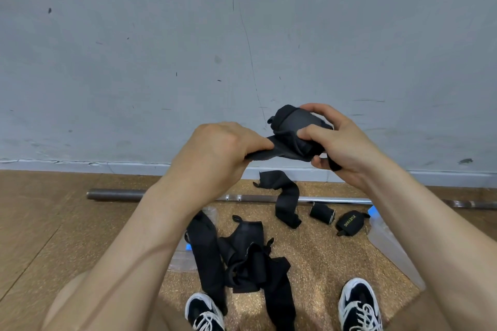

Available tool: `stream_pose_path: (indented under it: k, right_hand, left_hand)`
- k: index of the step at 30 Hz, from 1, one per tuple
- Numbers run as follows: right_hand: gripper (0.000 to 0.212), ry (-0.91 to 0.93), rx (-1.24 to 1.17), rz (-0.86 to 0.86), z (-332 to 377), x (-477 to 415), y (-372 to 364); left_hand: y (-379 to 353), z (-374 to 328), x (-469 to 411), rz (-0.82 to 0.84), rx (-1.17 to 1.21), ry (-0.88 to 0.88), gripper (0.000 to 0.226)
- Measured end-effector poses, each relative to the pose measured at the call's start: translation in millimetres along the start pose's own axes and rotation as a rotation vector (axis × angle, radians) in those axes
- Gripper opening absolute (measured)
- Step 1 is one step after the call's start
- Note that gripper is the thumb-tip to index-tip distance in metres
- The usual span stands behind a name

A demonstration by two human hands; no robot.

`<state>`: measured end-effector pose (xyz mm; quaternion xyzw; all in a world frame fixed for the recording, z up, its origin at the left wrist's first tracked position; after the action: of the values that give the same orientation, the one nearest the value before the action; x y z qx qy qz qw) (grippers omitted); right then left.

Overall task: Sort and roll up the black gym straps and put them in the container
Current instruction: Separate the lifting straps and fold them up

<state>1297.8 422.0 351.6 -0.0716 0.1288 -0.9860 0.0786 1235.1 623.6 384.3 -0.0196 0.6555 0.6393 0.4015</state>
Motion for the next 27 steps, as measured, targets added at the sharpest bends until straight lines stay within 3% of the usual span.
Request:
stream_pose_path:
  k: [7, 13, 15, 18, 22, 25, 27]
  right_hand:
    - [0.053, 0.17, 0.168, 0.06, -6.7, -4.3, 2.3]
    - [0.06, 0.372, 0.696, 0.229, -18.4, 3.0, -9.4]
    - [0.063, 0.446, 0.851, 0.293, -18.8, 9.2, -14.9]
    - [0.067, 0.483, 0.973, 0.338, -14.8, 17.3, -19.1]
    - [0.068, 0.414, 0.854, 0.345, -11.8, 21.9, -21.3]
    - [0.052, 0.335, 0.646, 0.327, -8.1, 20.2, -16.9]
    - [0.053, 0.183, 0.415, 0.329, -4.2, 21.2, -13.8]
  left_hand:
    - [6.6, -11.1, 1.5, 0.185, -0.2, -0.079, 0.038]
    - [6.3, -10.5, -1.7, 0.176, -0.171, -0.022, 0.038]
    - [1.1, -4.3, -1.4, 0.107, -0.087, 0.022, 0.032]
    - [-9.4, -0.5, -0.8, 0.079, 0.286, 0.223, 0.024]
    - [-26.4, 3.6, -0.7, 0.197, 0.566, 0.518, 0.016]
    - [-28.4, 4.3, -0.1, 0.145, 0.573, 0.527, 0.018]
    - [-26.6, 3.6, 0.1, 0.078, 0.565, 0.527, 0.019]
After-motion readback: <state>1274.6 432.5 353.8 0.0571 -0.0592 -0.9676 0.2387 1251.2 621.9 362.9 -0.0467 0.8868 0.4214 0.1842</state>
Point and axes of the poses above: each hand's wrist, its own x-axis away from the middle knuckle, its own y-axis out of the back of the hand, z = x × y, the point moved 1 cm from there along -x, towards the middle knuckle, and after that the axes turned 12 degrees about -x, right-handed, at the moved point
